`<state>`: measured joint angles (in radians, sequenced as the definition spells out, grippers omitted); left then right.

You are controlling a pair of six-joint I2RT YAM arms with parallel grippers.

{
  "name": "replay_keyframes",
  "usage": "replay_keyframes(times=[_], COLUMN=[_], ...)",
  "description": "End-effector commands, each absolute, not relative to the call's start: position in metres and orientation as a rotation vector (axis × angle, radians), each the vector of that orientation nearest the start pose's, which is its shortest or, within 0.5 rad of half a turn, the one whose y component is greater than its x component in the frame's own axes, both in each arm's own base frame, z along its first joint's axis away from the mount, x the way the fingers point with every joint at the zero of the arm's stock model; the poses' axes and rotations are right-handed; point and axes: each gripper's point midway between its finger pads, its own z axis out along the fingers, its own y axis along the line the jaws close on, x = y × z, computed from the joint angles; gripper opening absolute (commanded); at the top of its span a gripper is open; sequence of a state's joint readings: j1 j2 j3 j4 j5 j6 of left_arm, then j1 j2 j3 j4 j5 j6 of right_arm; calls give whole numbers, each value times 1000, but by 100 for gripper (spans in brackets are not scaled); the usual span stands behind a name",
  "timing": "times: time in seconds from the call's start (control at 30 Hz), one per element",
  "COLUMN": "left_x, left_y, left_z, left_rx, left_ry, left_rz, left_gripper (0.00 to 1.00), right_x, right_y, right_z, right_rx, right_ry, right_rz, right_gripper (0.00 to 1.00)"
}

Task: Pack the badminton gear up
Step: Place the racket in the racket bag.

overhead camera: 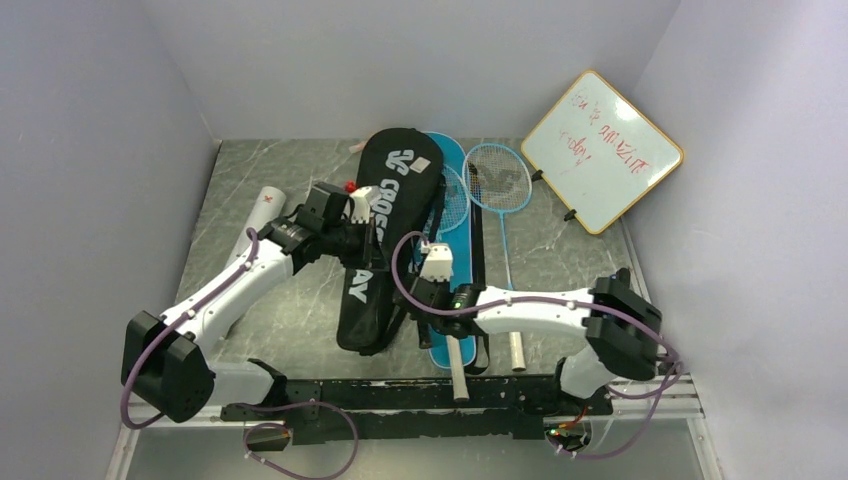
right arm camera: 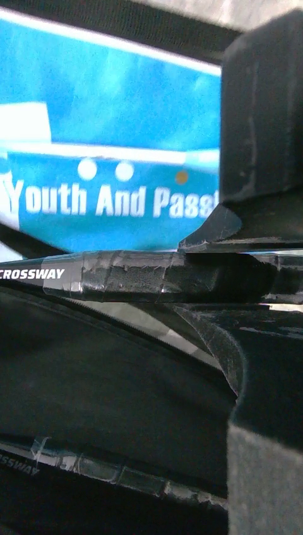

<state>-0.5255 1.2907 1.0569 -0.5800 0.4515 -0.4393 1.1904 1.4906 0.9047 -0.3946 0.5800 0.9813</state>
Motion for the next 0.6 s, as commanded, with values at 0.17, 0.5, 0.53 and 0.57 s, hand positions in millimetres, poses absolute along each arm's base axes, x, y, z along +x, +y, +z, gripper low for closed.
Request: replay_keyframes(times=[0.17, 0.5, 0.53, 0.57], left_x=[225, 231, 233, 235], left_y=[-235, -198, -194, -189], left_z=[154, 139, 140, 140], left_rx=[352, 298, 282, 264], left_ry=[2511, 2550, 2542, 2532], left_rz=[-930, -646, -614, -582], left_gripper=[5, 33, 40, 45], right_x=[237, 233, 231, 229], right_y=[381, 374, 374, 374], right_z=[101, 108, 106, 104], right_rx=[-7, -87, -99, -113], right_ry=[2171, 2146, 2153, 2163], right_rz=[667, 777, 800, 822], right_gripper=[0, 28, 28, 29])
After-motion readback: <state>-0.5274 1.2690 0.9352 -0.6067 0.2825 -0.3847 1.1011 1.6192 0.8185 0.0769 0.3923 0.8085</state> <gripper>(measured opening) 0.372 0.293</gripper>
